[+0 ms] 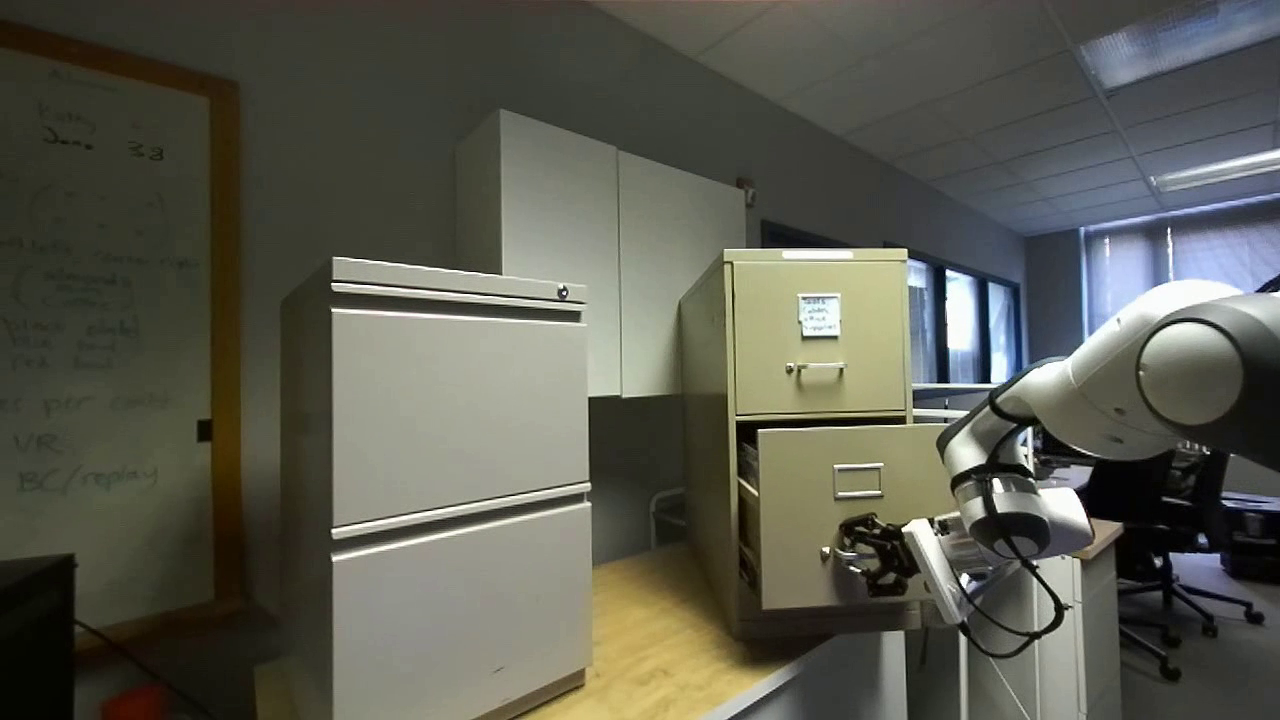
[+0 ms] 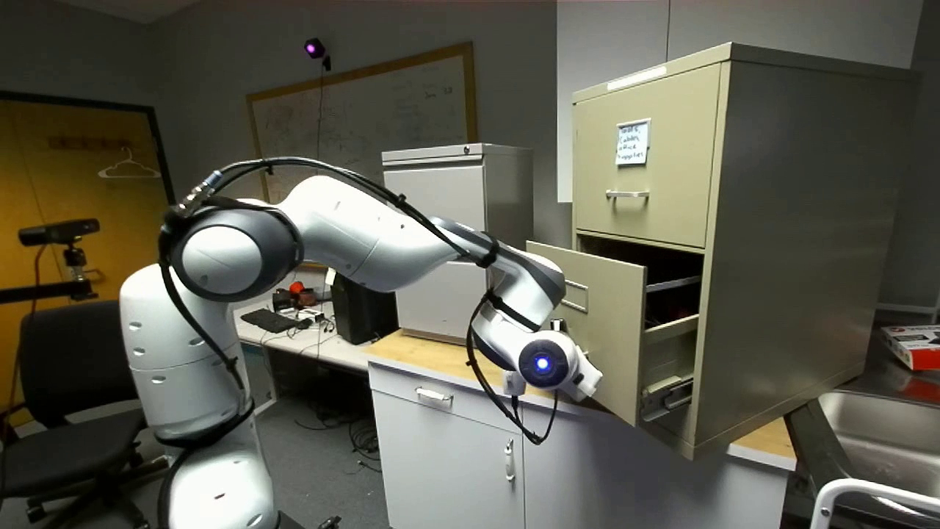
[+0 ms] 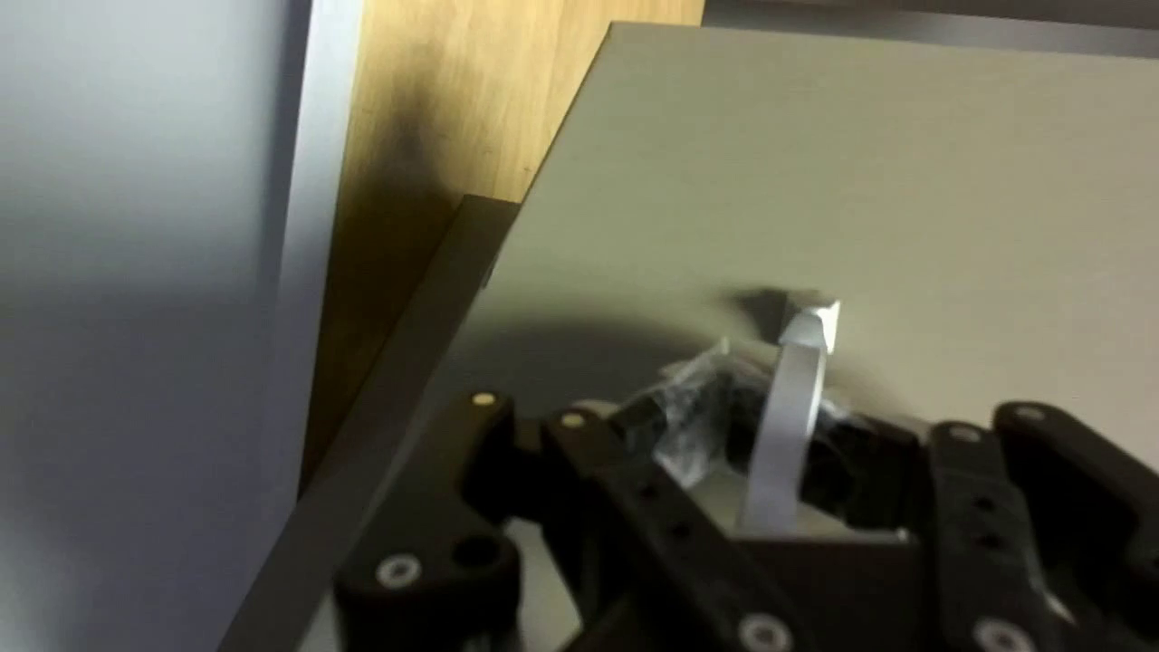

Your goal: Open the bottom drawer of the right cabinet

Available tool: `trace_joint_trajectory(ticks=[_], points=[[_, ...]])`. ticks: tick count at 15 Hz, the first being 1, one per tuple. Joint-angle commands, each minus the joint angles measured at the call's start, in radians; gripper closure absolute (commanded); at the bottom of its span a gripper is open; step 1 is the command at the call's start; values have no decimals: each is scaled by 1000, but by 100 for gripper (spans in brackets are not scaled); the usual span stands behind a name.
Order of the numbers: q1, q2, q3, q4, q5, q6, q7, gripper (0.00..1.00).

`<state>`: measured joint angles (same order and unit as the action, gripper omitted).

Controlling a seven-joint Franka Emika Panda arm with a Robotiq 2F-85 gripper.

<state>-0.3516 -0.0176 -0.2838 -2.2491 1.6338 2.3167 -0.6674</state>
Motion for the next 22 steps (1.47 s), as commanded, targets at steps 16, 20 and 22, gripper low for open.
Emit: trace_joint_trajectory(ticks=[16,20,22], points=[[70,-510,138,-554,-185,310,3,99],[76,-585,173,-621,-161,365,1,99],[83,-581,195,-612,-143,391,-2,99]])
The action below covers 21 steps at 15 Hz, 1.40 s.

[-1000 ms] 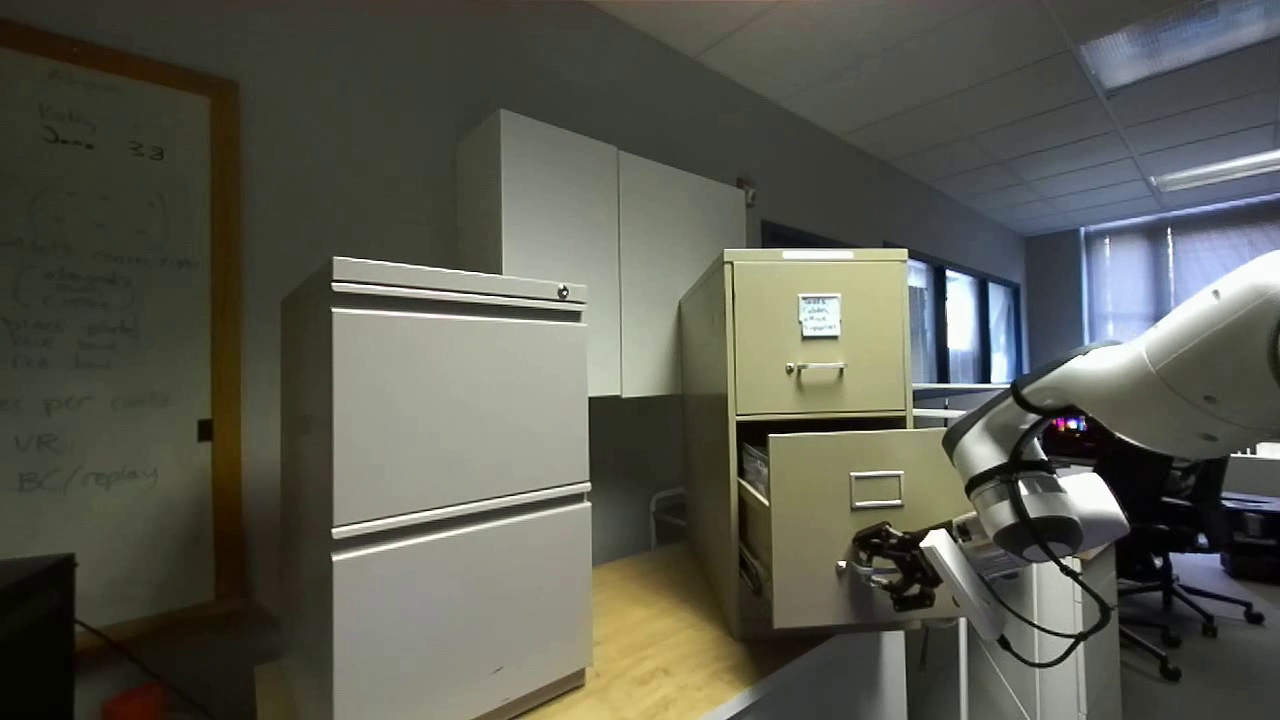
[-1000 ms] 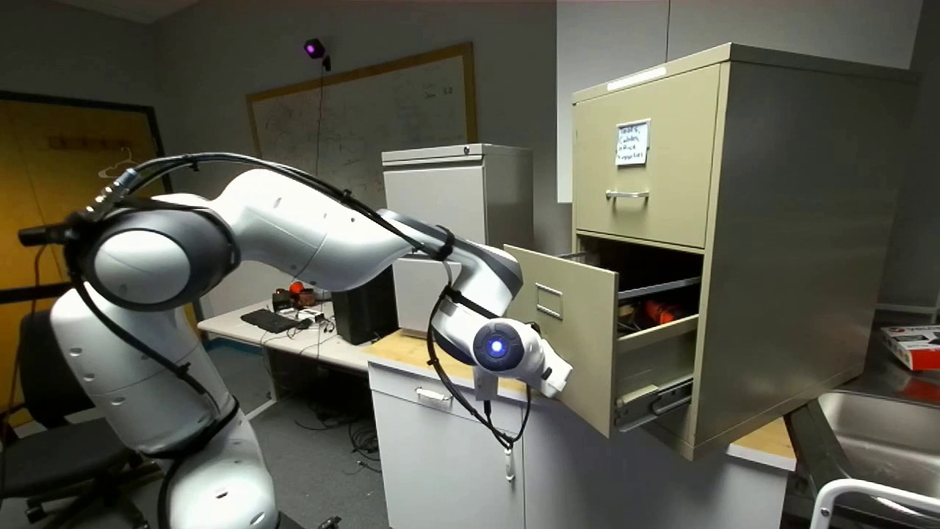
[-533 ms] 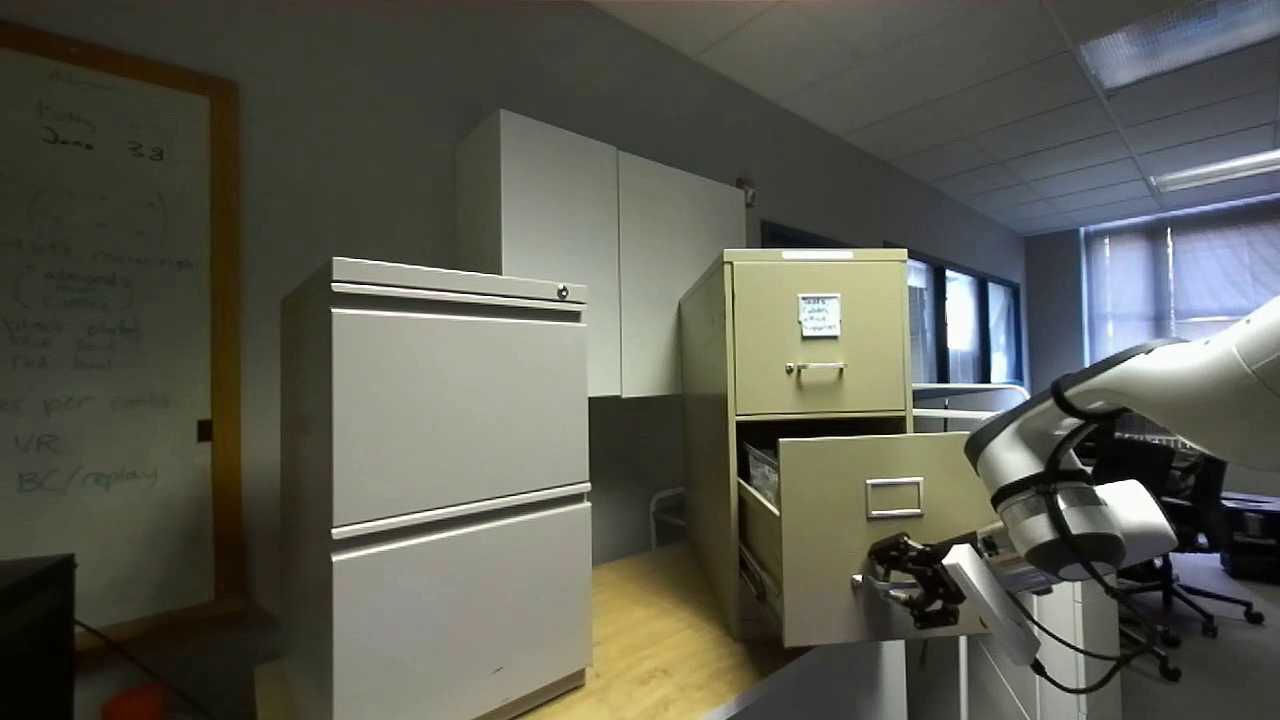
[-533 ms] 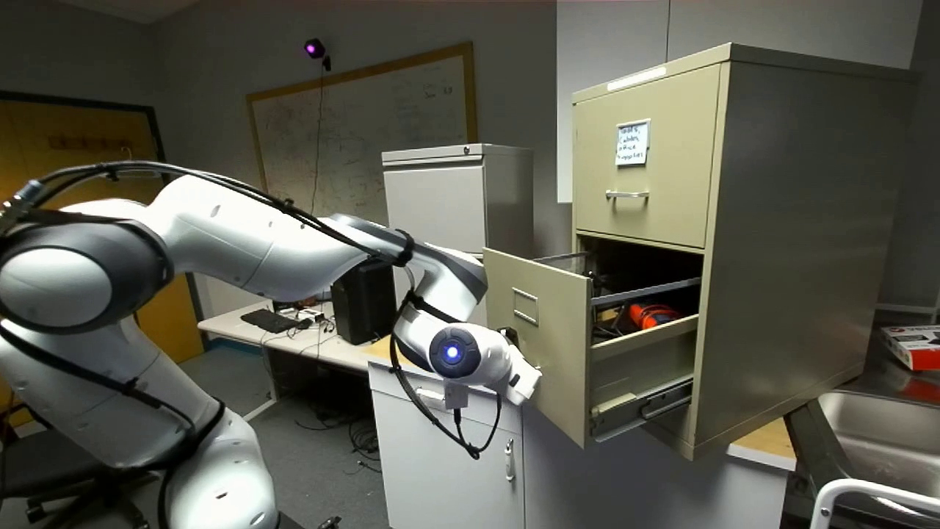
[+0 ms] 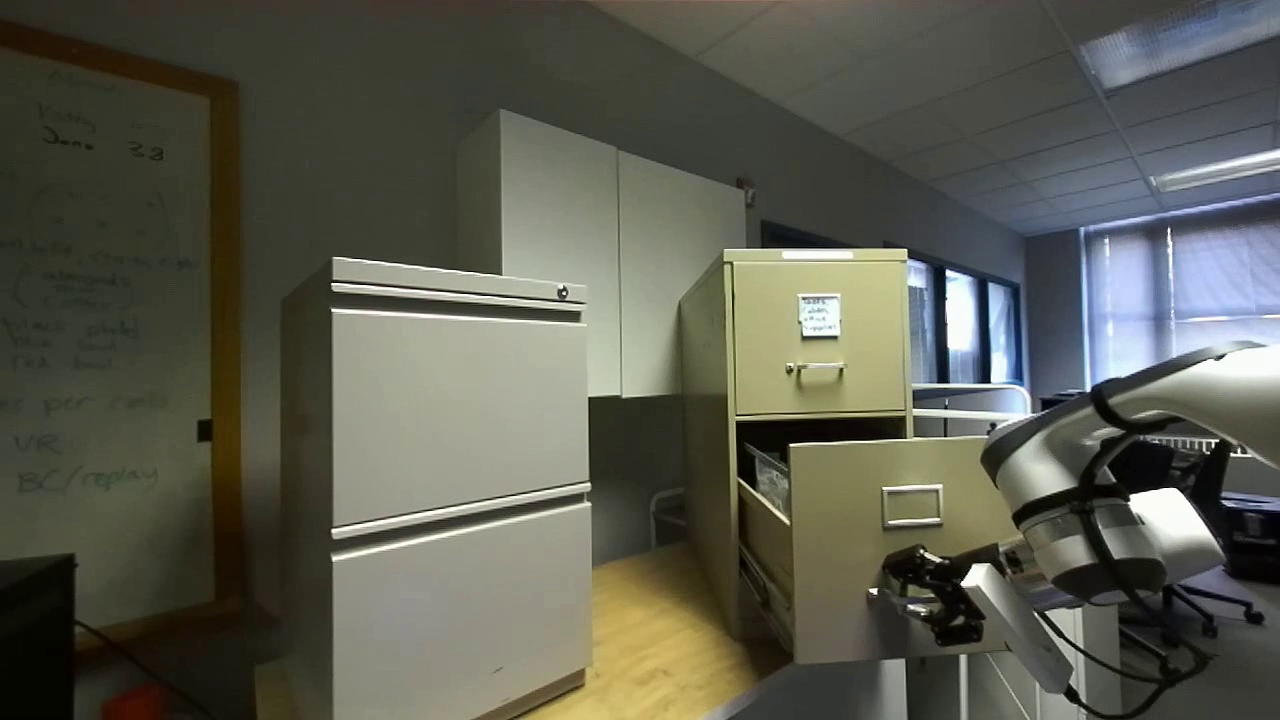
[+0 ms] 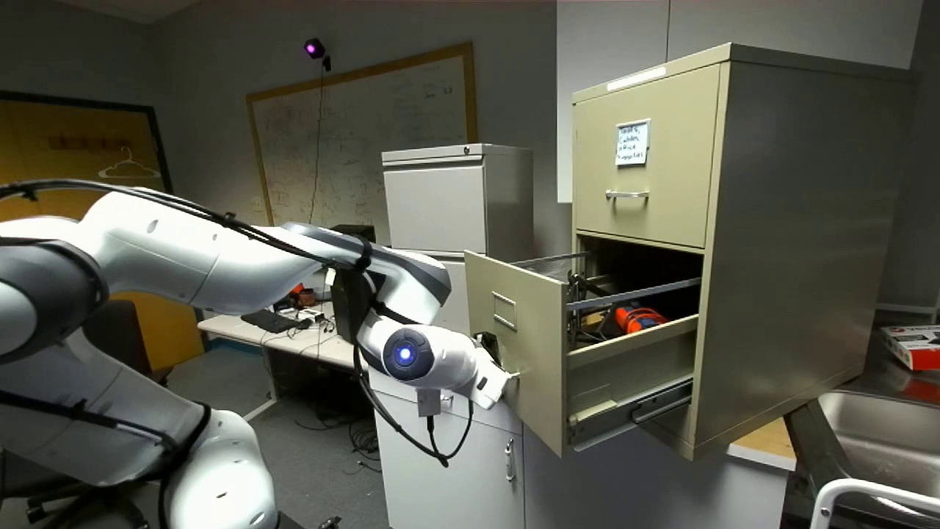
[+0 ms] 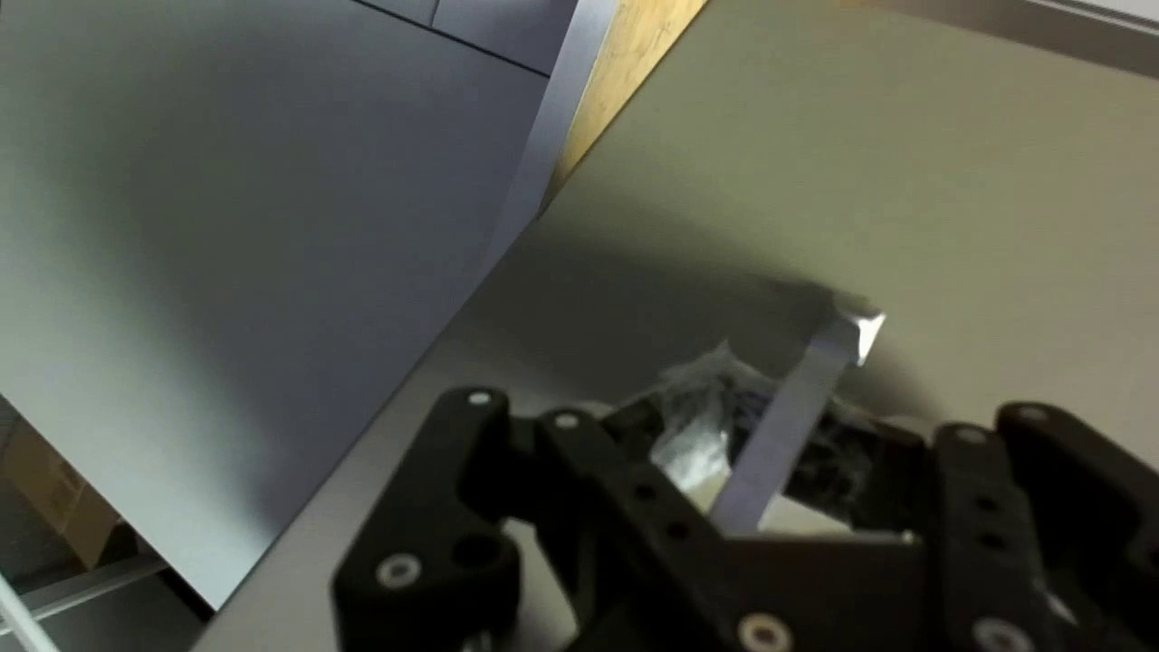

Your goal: Open the bottom drawer of the right cabinet

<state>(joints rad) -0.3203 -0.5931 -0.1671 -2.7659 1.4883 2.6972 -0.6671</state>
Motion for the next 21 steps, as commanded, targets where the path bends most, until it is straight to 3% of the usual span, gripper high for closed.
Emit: trace_joint_trajectory(ticks=[1,2,8,11,16,21], points=[[57,83,86,-12,33,12,-22,89],[59,79,97,-15,41,27,-24,71],[64,115,164,-14,60,143,-38,27],[63,115,227,-28,63,258,-14,5],[76,100,362,-74,113,517,-17,0],[144,56,458,-55,349,775,-117,0]])
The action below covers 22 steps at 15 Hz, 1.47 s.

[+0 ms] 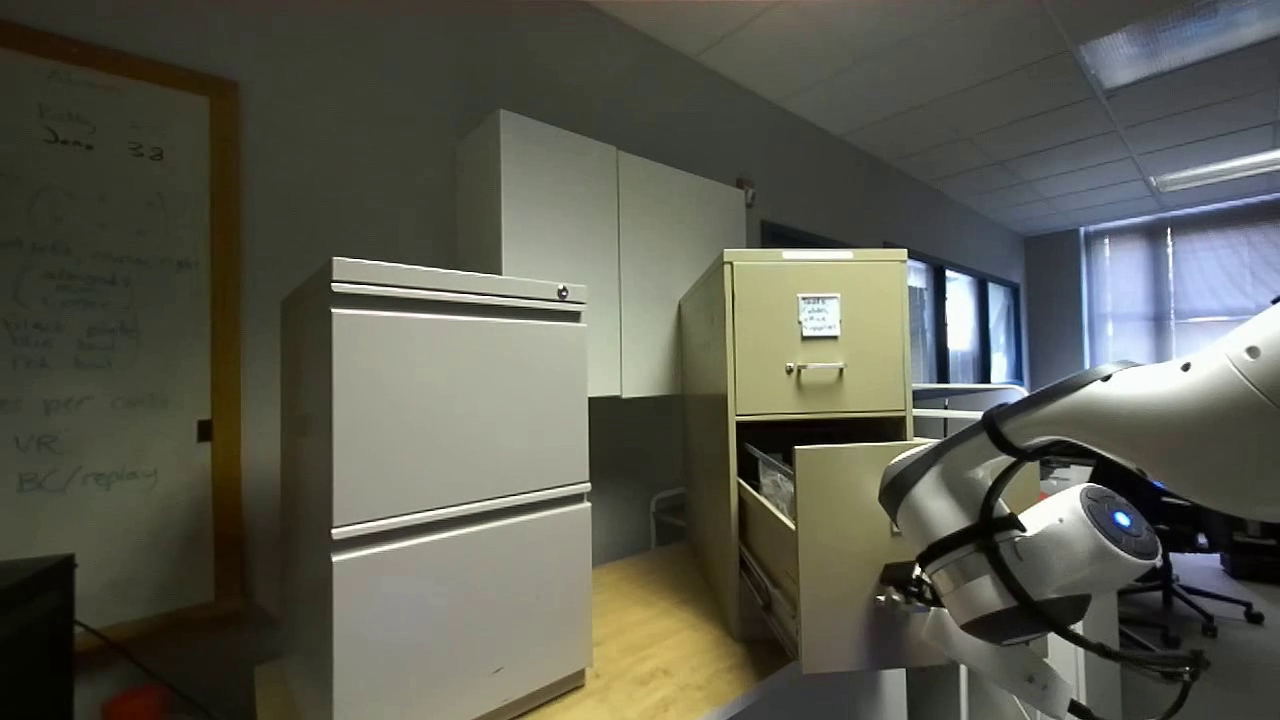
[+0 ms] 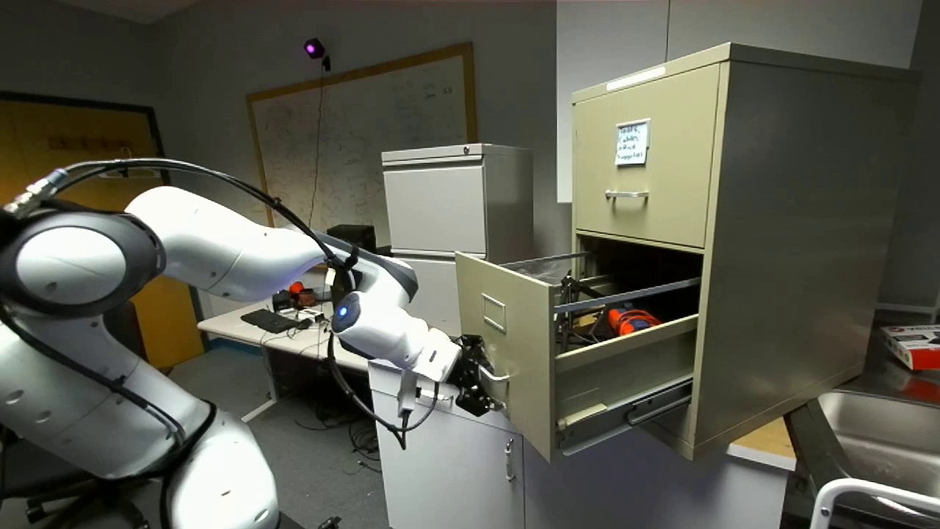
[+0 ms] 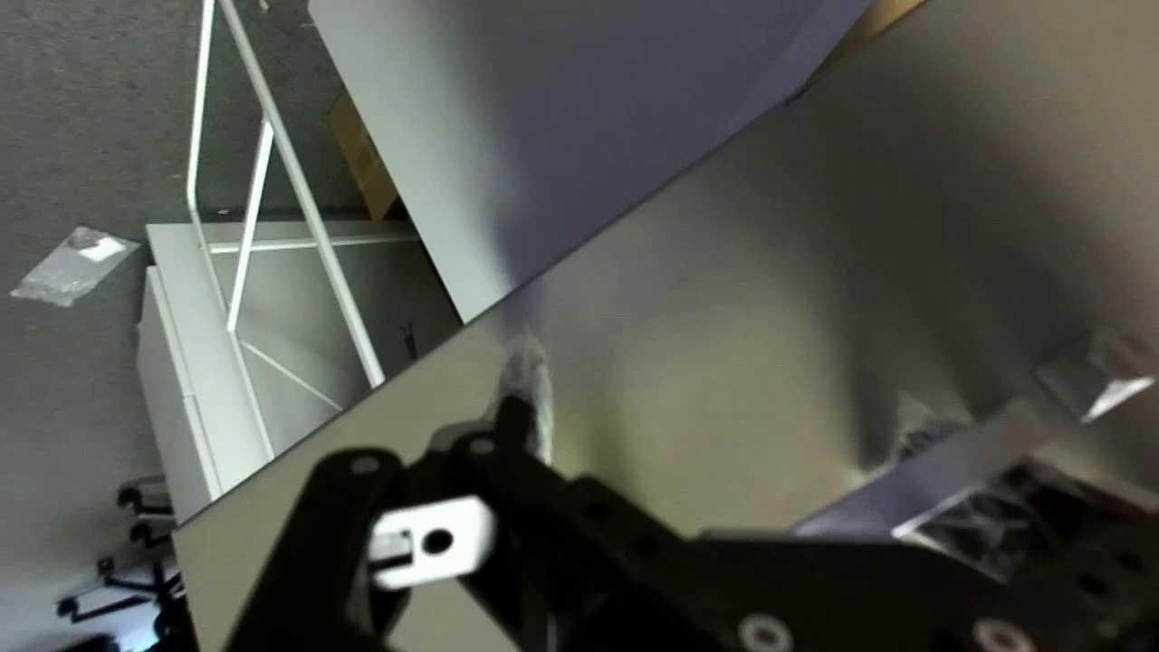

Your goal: Open the bottom drawer of the right cabinet

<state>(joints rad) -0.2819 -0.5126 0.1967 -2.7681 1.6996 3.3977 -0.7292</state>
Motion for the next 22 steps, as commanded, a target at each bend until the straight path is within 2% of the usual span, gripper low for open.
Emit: trace_joint_trajectory(ticks=[1,2,6,9,10,11,12,14,17,19,22], points=[[16,-22,186,-31,213,73,-96,0],[-19,-31,244,-27,276,92,-117,0],[-261,-103,489,-38,516,102,-172,0],[-517,-127,695,13,692,91,-208,0],[-616,-86,745,84,701,86,-216,0],[-695,-90,797,109,732,82,-235,0],[-741,-90,829,136,752,81,-257,0],[-706,-73,807,179,725,69,-298,0],[-637,-28,722,198,711,63,-389,0],[-641,-34,701,196,731,64,-454,0],[-723,-66,731,198,765,63,-520,0]])
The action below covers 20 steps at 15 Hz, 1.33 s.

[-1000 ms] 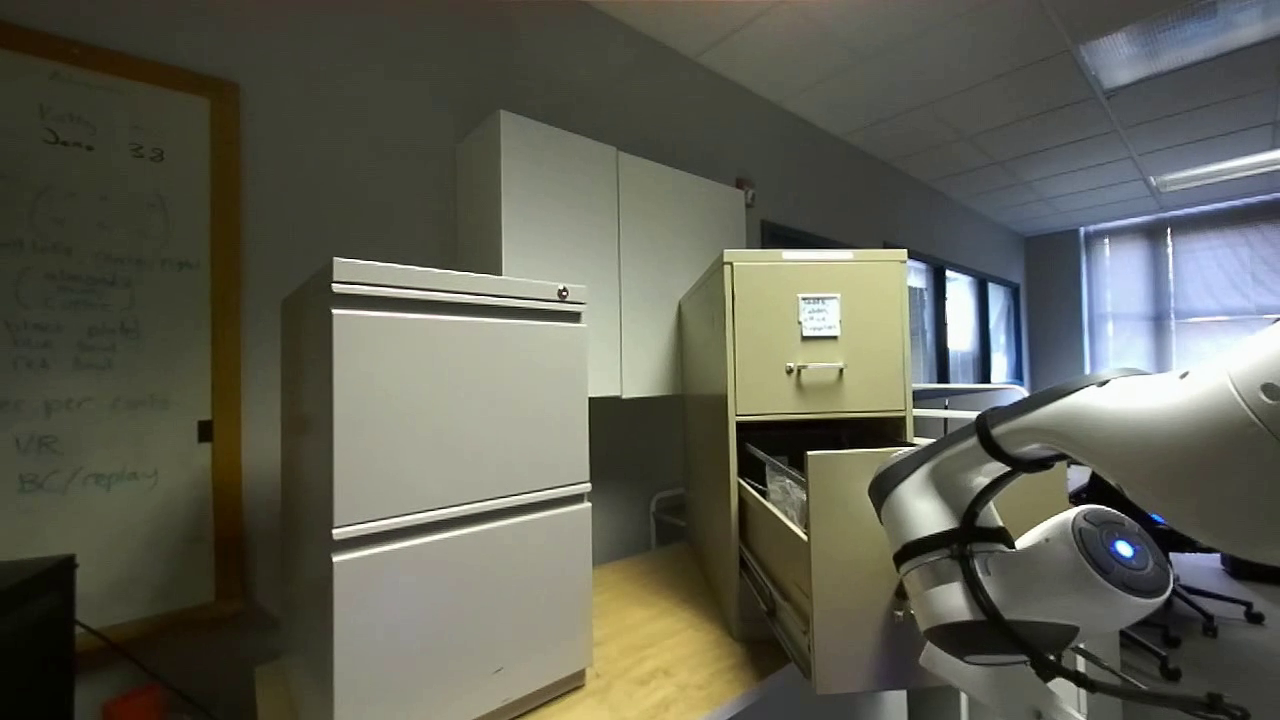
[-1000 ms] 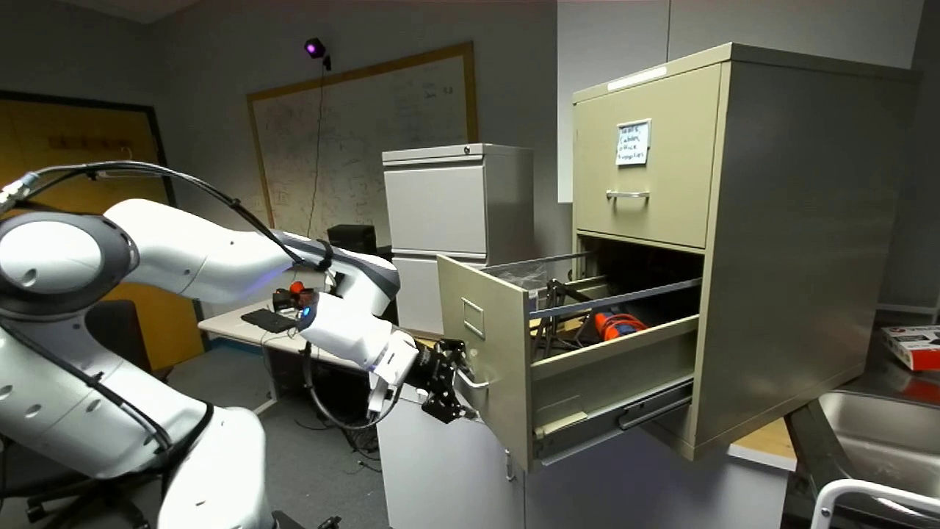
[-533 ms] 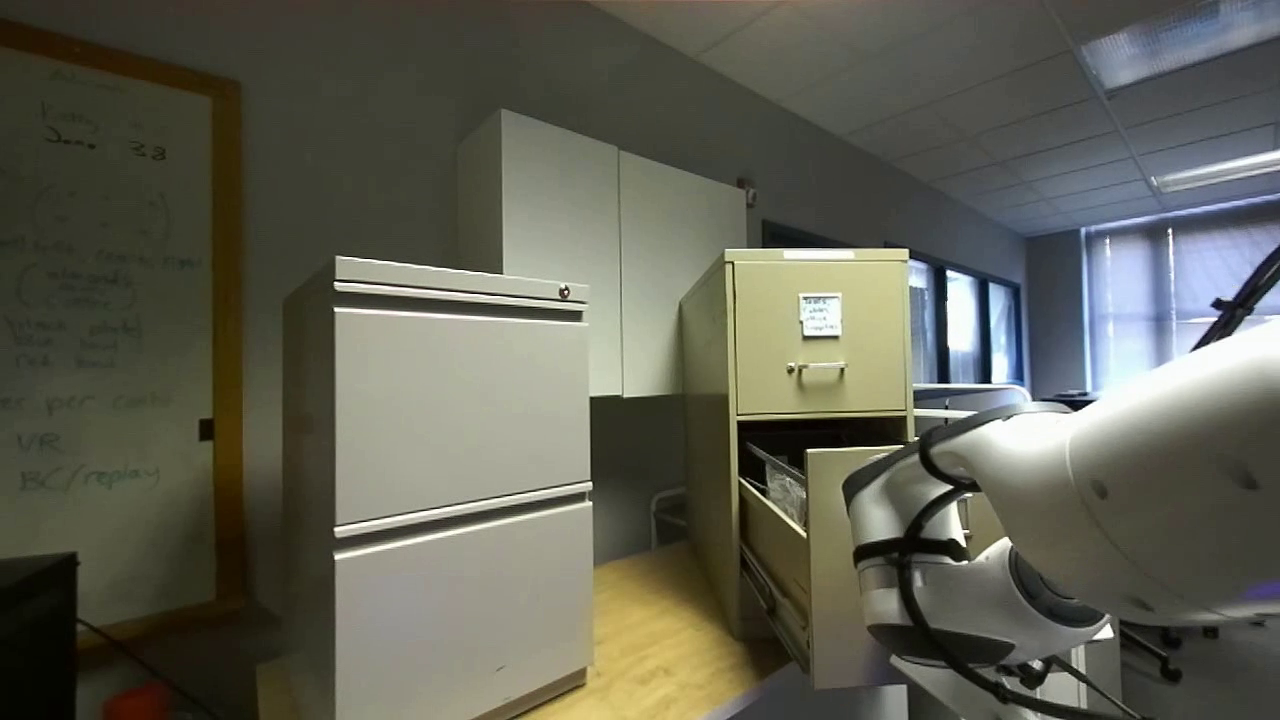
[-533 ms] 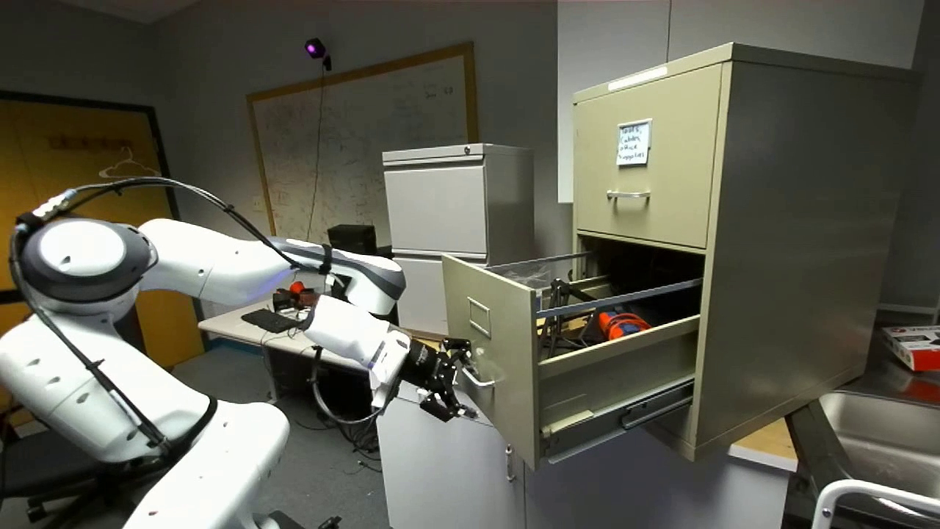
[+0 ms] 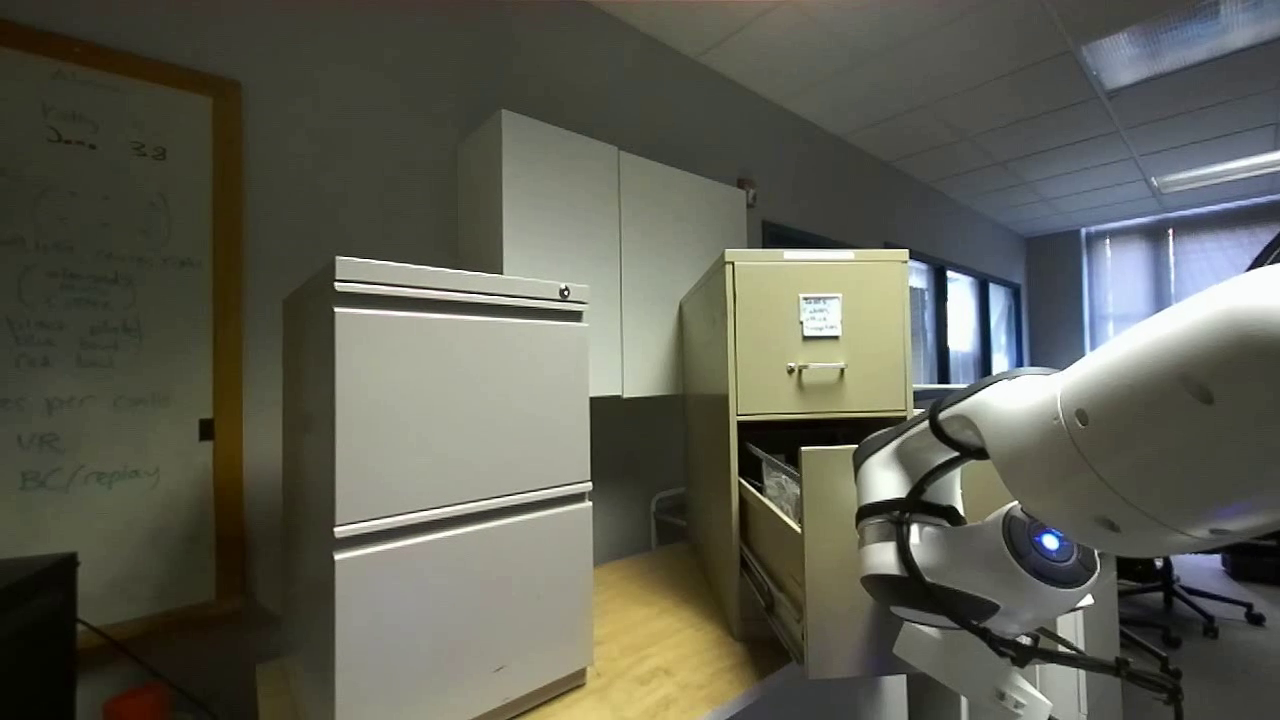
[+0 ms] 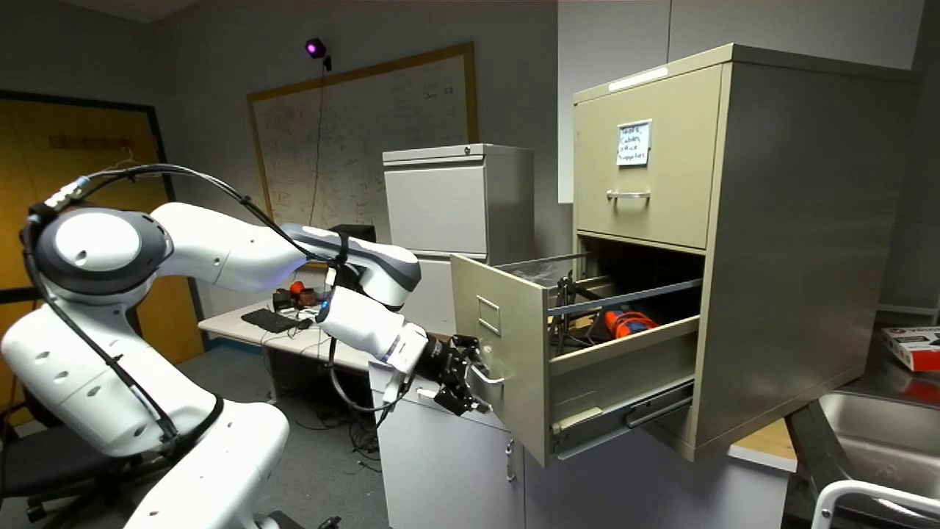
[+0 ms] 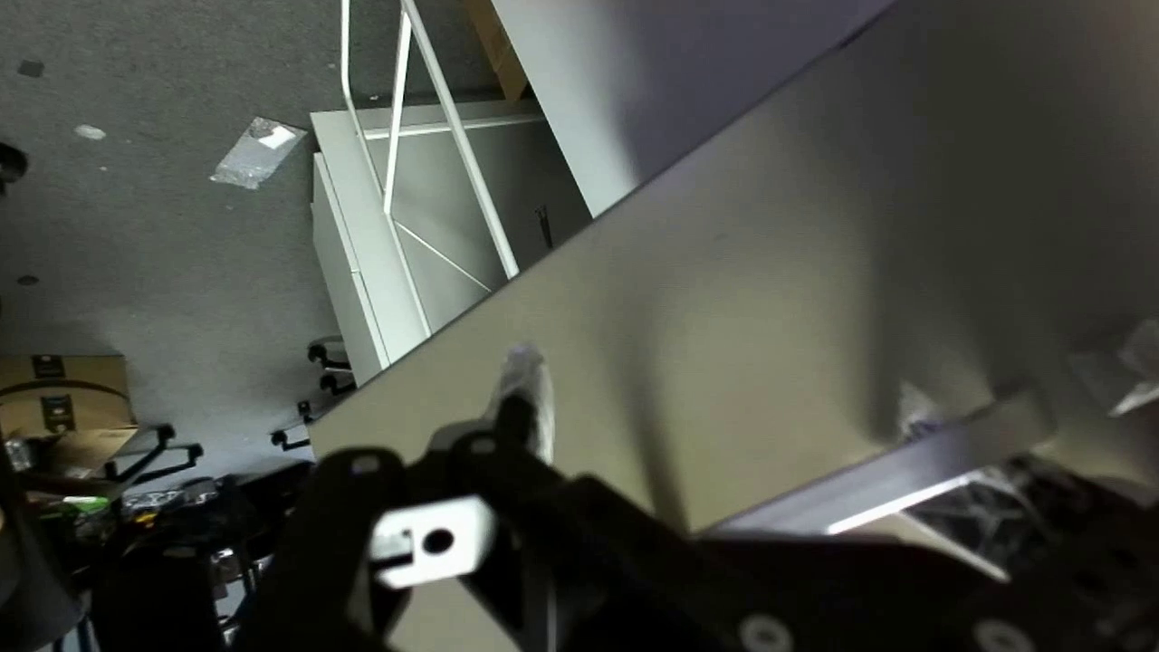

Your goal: Open the bottom drawer of the right cabinet

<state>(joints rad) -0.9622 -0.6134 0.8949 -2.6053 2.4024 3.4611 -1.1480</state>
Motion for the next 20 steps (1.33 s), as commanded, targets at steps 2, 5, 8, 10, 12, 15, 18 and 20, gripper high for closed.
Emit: trace_joint_trajectory(ticks=[2,5,8,10,12,15,18,20], points=[[-83,-13,80,18,118,-1,-124,0],[-153,-99,163,1,243,-2,-141,0],[-187,-152,193,-24,216,-6,-41,0],[-123,-160,149,-39,205,-7,-45,0],[5,-166,68,-50,202,-9,-79,0],[154,-220,-30,-83,242,0,-137,0],[196,-281,-49,-135,219,2,-91,0],[216,-299,-23,-158,195,1,-52,0]])
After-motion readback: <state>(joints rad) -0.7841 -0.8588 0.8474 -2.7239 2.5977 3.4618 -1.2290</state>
